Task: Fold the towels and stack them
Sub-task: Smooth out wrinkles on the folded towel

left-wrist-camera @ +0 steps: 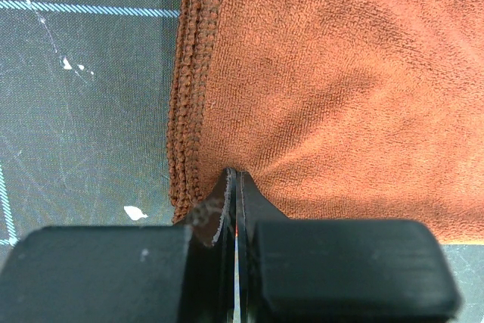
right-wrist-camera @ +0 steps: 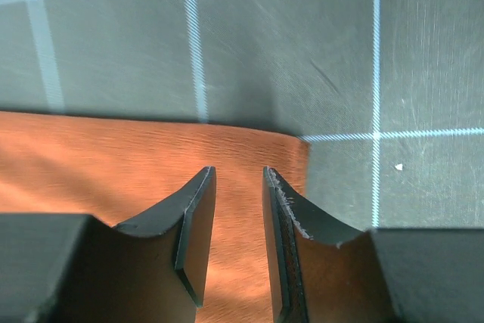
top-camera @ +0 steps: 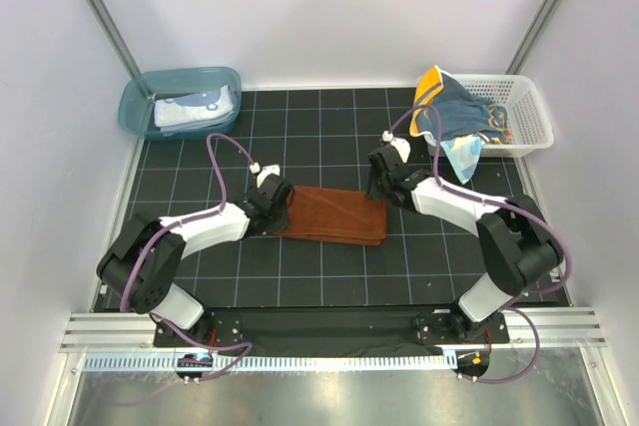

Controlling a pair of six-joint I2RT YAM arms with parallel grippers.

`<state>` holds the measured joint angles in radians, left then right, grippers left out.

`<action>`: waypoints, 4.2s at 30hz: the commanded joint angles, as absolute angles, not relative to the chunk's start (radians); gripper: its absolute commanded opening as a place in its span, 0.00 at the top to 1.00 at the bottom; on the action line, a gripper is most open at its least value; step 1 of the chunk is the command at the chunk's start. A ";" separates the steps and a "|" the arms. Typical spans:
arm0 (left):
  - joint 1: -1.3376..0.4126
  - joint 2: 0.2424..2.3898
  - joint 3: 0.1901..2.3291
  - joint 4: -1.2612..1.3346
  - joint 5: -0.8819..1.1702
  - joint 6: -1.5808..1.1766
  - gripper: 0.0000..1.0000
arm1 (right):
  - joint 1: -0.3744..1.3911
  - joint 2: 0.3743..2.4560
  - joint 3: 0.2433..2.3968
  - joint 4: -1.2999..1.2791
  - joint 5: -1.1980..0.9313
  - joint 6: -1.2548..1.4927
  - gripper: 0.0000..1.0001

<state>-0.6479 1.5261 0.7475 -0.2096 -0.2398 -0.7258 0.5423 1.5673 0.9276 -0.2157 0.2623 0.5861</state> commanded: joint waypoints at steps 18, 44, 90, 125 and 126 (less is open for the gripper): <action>-0.657 1.539 0.703 -0.311 -0.275 -0.718 1.00 | 0.543 1.746 1.015 -0.287 0.446 0.506 0.82; -0.666 1.341 0.840 -0.465 -0.276 -0.700 0.80 | 0.532 1.594 1.042 -0.377 0.399 0.526 0.44; -0.601 1.786 1.235 -0.482 -0.261 -0.549 0.65 | 0.701 1.089 0.531 -0.327 0.347 0.765 0.42; -0.853 1.672 0.934 -0.387 -0.299 -0.713 0.70 | 0.615 1.654 0.913 -0.210 0.367 0.672 0.40; -0.851 1.671 0.927 -0.388 -0.304 -0.716 0.71 | 0.612 1.654 0.914 -0.210 0.367 0.667 0.39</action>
<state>-0.8490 1.6760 0.9596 -0.3901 -0.2745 -0.6983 0.6224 1.6562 0.9070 -0.2401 0.3443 0.6827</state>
